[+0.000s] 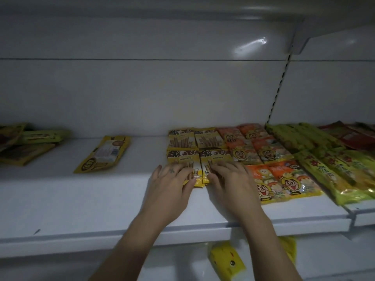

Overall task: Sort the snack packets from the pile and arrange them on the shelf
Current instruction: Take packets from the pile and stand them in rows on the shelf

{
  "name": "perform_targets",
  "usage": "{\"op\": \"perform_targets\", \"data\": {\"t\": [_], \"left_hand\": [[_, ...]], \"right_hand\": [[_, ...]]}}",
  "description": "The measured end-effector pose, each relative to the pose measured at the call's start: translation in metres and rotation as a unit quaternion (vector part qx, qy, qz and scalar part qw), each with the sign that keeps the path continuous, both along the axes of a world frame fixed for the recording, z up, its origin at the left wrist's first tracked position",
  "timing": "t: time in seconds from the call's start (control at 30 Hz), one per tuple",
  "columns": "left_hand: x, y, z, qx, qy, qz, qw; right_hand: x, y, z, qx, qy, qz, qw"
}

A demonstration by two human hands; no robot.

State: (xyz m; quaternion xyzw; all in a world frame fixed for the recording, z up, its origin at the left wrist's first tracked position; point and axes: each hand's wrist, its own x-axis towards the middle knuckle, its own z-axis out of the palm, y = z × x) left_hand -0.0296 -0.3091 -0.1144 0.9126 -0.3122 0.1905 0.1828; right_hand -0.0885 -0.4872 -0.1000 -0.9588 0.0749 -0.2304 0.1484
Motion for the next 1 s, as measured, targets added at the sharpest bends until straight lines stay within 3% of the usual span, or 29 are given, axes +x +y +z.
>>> {"op": "perform_targets", "data": {"t": [0.6, 0.87, 1.0], "left_hand": [[0.002, 0.015, 0.017, 0.006, 0.026, -0.029, 0.999], [0.047, 0.131, 0.042, 0.008, -0.039, 0.068, 0.997], [0.064, 0.205, 0.053, 0.002, -0.047, 0.13, 0.99]], "right_hand": [[0.016, 0.033, 0.029, -0.038, -0.007, 0.027, 0.999], [0.074, 0.133, 0.055, -0.056, -0.016, 0.119, 0.991], [0.108, 0.198, 0.07, -0.06, 0.027, 0.198, 0.978]]}}
